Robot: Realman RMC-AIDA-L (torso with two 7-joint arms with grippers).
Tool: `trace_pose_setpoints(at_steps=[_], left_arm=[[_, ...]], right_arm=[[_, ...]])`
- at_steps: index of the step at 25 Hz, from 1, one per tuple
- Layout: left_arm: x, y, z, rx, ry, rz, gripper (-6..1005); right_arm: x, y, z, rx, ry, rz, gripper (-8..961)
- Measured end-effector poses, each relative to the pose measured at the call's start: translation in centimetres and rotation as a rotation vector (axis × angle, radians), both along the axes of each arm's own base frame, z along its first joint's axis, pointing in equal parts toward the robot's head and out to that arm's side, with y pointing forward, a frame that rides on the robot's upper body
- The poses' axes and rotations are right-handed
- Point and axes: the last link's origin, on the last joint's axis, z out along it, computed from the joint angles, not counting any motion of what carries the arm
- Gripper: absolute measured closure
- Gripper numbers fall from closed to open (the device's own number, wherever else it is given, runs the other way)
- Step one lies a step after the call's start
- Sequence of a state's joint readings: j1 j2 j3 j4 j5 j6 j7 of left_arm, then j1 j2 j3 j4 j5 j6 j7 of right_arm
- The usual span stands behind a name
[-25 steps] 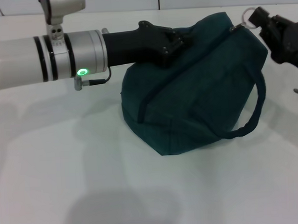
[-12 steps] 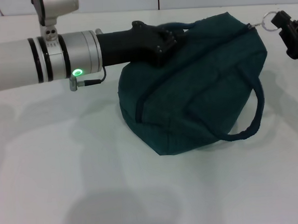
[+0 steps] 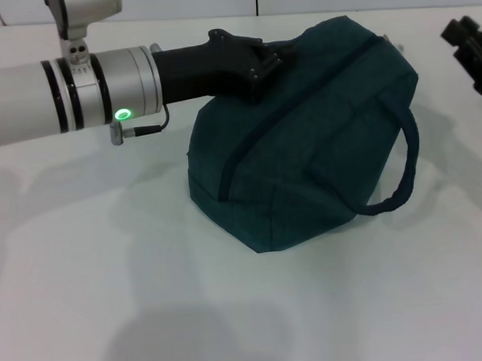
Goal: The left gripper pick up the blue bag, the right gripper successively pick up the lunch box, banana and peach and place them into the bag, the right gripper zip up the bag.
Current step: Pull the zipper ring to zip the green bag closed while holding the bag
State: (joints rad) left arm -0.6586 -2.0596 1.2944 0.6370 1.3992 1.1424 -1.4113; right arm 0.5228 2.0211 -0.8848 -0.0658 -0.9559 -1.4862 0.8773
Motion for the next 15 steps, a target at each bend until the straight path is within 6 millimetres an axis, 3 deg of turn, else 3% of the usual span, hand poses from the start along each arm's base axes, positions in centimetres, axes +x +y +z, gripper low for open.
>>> trace_pose_setpoints(at_steps=[5,10,15], left_arm=[[0.0,0.0,0.0,-0.002,-0.002,-0.003,946],[0.3,-0.1,0.0,-0.010,-0.005,-0.020,943],[0.7,-0.2,0.0,-0.015,-0.010,-0.037,940]], right_arm=[[1.1,-0.8,1.3,0.042,-0.025,0.000,694],[2.5,-0.3,1.1,0.024,-0.197,-0.039,505],[2.2,1.6,-0.3,-0.024,-0.336,-0.055,473]])
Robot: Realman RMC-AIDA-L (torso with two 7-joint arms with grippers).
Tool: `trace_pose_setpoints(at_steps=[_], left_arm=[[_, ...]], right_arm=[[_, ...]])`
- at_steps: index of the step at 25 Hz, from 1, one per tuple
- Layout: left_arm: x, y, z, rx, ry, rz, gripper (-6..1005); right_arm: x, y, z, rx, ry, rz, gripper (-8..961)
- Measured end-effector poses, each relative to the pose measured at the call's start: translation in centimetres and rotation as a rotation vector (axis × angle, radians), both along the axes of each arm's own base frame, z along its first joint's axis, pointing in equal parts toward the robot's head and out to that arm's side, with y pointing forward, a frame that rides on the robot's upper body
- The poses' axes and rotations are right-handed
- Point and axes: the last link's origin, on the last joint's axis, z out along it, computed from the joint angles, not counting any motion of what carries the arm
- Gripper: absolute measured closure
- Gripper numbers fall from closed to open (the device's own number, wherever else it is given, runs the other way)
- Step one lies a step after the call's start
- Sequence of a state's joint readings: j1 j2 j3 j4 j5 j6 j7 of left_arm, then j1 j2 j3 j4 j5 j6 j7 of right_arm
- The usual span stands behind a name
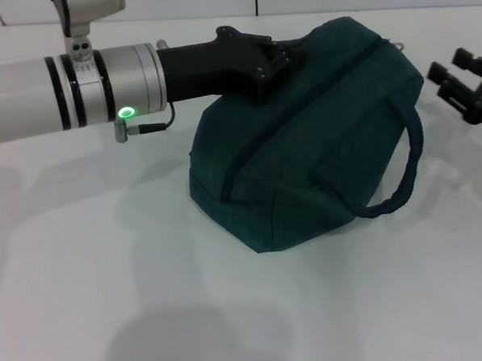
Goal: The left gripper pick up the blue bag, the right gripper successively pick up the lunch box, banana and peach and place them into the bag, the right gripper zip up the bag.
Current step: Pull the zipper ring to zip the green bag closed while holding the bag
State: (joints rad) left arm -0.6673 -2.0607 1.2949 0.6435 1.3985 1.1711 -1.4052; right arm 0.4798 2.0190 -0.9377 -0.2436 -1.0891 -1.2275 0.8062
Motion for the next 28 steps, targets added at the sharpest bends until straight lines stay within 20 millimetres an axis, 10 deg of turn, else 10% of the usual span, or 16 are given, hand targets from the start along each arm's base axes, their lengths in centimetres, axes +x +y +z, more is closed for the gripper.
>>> trace_pose_setpoints(at_steps=[28], left_arm=[[0.5,-0.2,0.0,-0.009,-0.020,-0.015,924]], right_arm=[[-5.2,2.6,-2.1,-0.086,-0.071,0.183,496]])
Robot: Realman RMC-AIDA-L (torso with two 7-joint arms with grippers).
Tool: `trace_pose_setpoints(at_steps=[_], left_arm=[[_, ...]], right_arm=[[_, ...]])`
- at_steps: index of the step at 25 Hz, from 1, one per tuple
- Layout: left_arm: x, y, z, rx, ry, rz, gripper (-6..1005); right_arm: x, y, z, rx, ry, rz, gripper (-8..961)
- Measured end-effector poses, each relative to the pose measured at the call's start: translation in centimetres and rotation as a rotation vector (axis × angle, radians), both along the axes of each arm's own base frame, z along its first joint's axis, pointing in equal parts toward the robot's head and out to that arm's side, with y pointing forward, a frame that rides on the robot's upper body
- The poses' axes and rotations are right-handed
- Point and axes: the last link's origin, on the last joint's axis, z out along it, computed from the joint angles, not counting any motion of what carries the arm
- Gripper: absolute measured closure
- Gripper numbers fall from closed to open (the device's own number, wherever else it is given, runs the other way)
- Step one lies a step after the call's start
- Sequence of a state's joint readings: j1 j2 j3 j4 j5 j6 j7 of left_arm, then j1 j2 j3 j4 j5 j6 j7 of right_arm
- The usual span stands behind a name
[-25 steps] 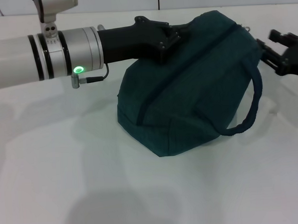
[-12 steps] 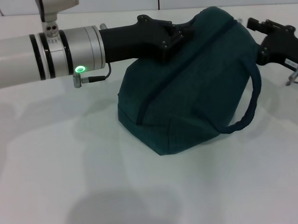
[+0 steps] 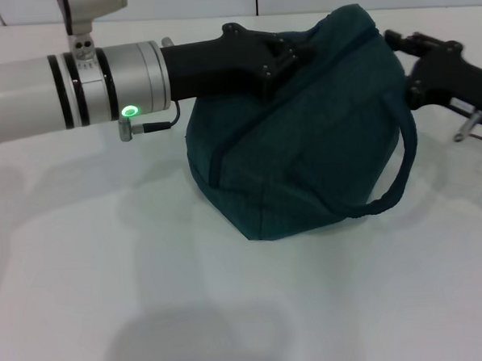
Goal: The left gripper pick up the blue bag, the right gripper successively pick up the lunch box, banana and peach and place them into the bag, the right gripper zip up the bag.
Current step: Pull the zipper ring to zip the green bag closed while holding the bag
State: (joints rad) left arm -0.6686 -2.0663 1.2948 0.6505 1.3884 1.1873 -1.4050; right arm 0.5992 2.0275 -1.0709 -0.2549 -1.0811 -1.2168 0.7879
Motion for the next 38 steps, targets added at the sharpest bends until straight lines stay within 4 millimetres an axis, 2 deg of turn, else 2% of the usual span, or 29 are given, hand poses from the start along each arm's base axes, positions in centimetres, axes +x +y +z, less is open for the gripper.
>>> trace_pose_setpoints(at_steps=[6,18,28,38], left_arm=[[-0.2,-0.1,0.0,0.001,-0.001,0.005,920],[0.0,-0.2,-0.2,-0.003,-0.008,0.007,913],[0.2,-0.2,-0.3,-0.003,-0.015,0.005,907],[0.2,-0.1,-0.3,0.000,-0.023,0.011,901]], right_arm=[[1.5,-0.5,1.5,0.059,0.007,-0.038,503],[2.0,0.1,1.8,0.073,-0.042,-0.060,518],[1.5,0.7,1.5,0.068,-0.112,-0.033,530],[1.1,0.7,1.5,0.075,-0.111,-0.016,543]])
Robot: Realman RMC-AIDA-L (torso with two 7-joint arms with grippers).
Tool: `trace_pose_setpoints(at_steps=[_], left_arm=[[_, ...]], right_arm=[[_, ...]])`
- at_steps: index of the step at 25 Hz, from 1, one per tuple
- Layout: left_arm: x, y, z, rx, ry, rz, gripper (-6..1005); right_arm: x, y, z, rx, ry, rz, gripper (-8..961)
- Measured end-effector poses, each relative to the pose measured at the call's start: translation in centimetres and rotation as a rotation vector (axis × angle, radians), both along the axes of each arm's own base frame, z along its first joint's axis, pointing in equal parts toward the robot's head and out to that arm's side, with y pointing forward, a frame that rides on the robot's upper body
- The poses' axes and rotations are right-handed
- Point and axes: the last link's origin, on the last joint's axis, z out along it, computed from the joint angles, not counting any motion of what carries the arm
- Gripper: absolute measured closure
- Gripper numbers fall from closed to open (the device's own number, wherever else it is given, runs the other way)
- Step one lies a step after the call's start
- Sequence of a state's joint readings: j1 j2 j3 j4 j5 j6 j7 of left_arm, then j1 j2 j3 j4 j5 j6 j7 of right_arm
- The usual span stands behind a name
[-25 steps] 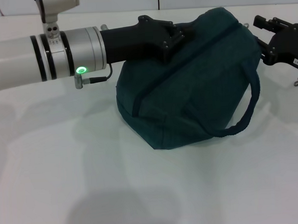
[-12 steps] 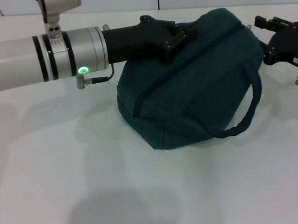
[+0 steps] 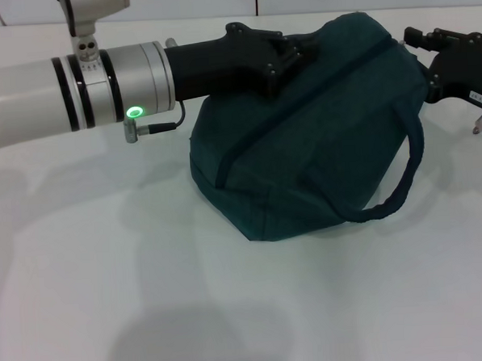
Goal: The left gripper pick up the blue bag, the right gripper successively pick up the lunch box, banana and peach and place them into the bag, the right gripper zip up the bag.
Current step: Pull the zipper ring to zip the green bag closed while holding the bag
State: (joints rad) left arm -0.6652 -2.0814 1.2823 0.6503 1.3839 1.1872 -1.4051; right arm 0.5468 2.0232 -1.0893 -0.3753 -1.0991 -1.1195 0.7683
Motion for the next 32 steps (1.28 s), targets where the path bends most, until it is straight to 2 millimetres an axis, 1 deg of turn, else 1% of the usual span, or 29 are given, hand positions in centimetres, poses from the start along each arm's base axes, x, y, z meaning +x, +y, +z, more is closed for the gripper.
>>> trace_pose_setpoints(at_steps=[2,7,13,16,19,27,32], left_arm=[[0.0,0.0,0.0,0.000,-0.001,-0.001,900],[0.1,0.0,0.0,0.000,-0.002,-0.002,897],[0.2,0.0,0.0,0.000,-0.002,-0.004,893],[0.3,0.1,0.0,0.001,-0.010,-0.002,891],[0.3,0.1,-0.1,0.000,-0.013,0.000,890],[0.4,0.2,-0.2,-0.001,-0.011,0.004,885],[0.4,0.2,-0.3,-0.006,-0.012,0.004,882]], right_arm=[[-0.1,0.0,0.0,-0.001,-0.002,0.003,545],[-0.2,0.1,0.0,0.002,0.000,0.006,752],[0.0,0.3,0.4,0.032,0.037,-0.025,858],[0.5,0.4,0.6,0.051,0.051,-0.060,888],[1.0,0.4,0.4,0.045,0.044,-0.088,919],[1.8,0.3,-1.0,-0.004,-0.005,-0.136,925],[2.1,0.3,-1.2,-0.005,-0.016,-0.159,926]])
